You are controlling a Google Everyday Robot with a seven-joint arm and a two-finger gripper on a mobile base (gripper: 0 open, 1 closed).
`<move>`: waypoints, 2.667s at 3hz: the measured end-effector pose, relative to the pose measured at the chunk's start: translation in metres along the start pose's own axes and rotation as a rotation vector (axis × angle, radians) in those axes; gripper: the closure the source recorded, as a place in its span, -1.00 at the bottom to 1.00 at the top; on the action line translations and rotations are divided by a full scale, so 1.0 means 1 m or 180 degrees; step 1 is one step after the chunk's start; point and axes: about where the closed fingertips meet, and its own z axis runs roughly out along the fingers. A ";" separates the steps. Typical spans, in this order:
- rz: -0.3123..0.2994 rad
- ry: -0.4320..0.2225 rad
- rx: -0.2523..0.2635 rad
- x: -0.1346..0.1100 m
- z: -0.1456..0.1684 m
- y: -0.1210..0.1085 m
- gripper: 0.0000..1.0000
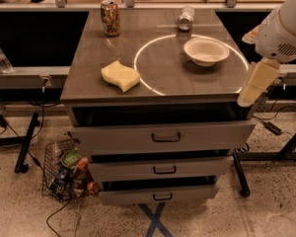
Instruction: Move paper bowl near sponge
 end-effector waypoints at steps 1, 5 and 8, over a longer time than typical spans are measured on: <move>0.0041 -0.0154 0.0124 -0.003 0.050 -0.045 -1.00; 0.0483 -0.0602 0.0045 -0.045 0.146 -0.132 -0.66; 0.0368 -0.0634 0.0008 -0.058 0.137 -0.132 0.74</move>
Offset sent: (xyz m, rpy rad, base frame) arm 0.1843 0.0131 -0.0804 0.2005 -0.0813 -0.0742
